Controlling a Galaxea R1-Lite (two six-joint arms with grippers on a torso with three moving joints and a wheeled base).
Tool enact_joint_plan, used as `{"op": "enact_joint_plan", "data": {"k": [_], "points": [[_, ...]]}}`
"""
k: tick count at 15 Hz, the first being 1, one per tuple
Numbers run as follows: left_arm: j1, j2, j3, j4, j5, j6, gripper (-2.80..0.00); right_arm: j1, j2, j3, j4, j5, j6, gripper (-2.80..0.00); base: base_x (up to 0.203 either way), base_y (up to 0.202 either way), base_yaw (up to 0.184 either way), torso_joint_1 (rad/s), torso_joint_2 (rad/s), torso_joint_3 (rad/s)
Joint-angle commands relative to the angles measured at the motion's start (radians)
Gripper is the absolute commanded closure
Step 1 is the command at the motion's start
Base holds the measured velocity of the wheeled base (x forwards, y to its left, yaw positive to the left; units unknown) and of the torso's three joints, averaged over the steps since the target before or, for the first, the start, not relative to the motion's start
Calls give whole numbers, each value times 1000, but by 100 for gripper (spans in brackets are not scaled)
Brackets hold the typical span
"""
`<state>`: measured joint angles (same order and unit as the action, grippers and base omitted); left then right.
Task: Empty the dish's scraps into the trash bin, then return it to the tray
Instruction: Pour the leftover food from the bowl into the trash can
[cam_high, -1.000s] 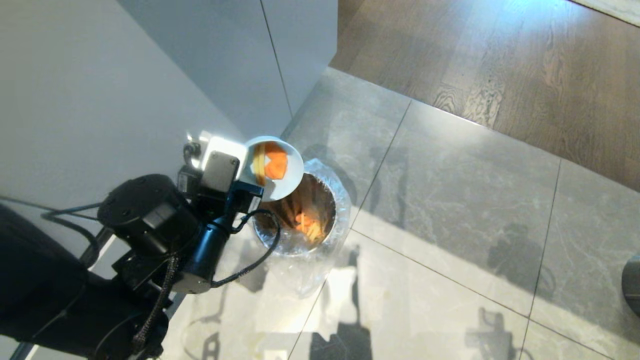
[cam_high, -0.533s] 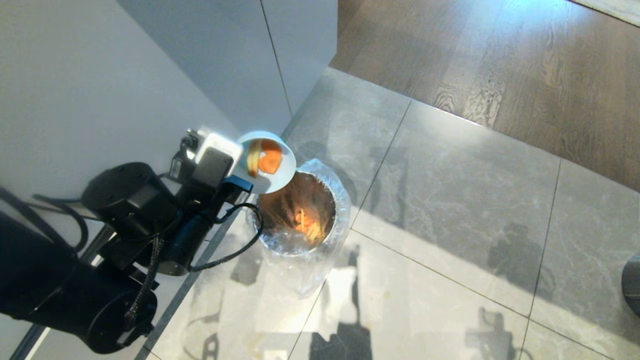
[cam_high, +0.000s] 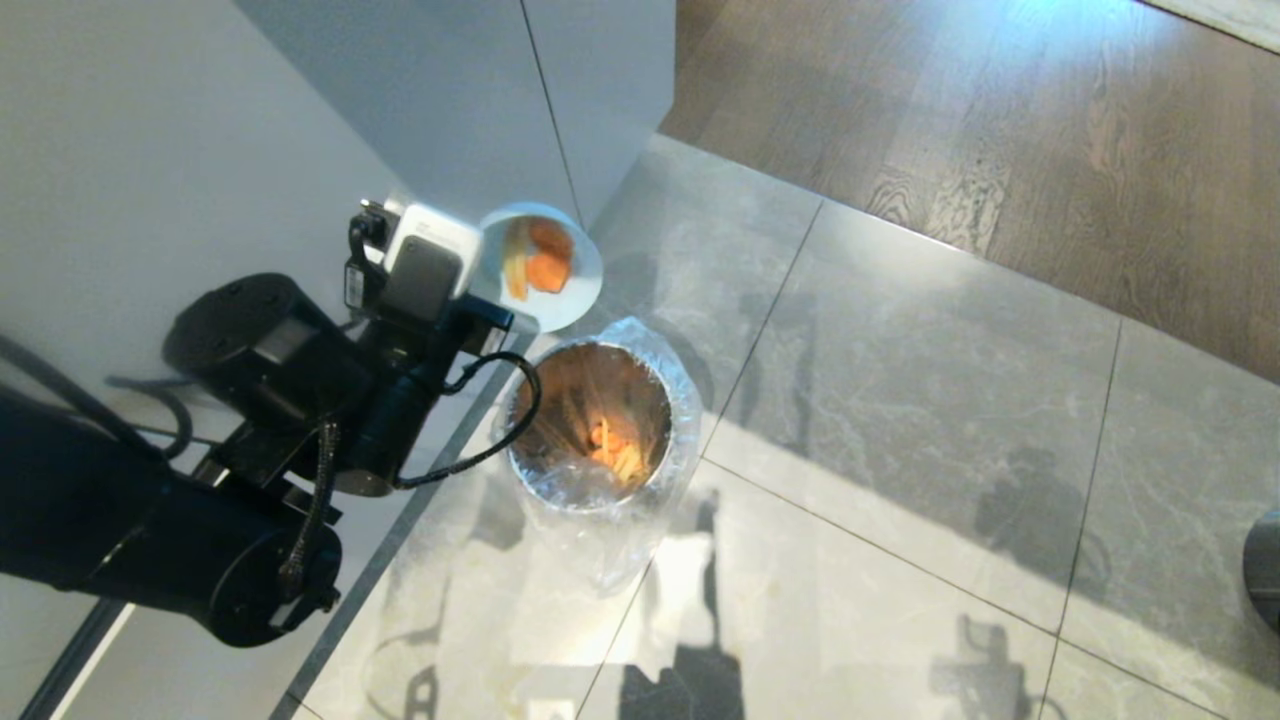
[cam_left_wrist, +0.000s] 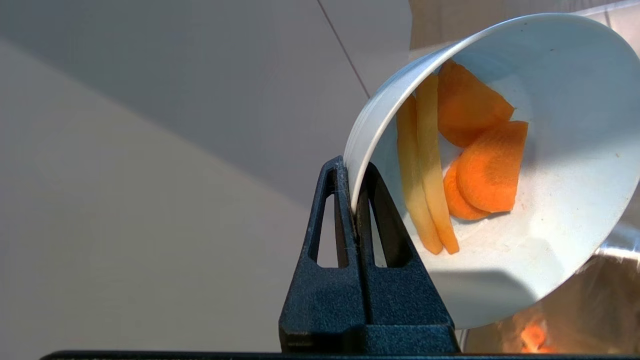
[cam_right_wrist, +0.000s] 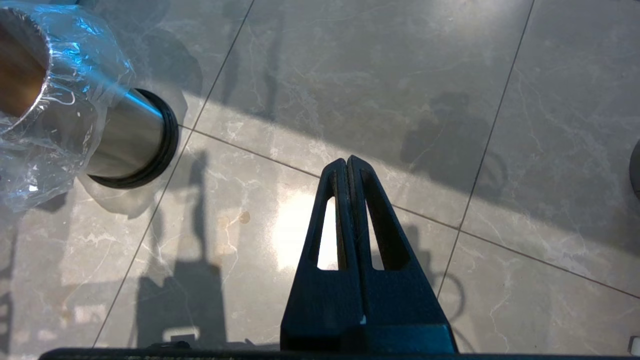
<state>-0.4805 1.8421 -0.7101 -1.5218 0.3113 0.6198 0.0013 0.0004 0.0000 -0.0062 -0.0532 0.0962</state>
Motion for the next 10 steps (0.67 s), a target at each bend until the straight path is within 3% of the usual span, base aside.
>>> {"op": "enact_joint_plan", "data": {"k": [1,10], "points": [[-10,-12,-11,-48,2,-15,0,0,0,0,0,0,2,0,0,0,0,0,0,0],[-39,-128,3,-48,0,-46,0,0,0,-1,-1,0,1,0,0,0,0,0,0,0]]}}
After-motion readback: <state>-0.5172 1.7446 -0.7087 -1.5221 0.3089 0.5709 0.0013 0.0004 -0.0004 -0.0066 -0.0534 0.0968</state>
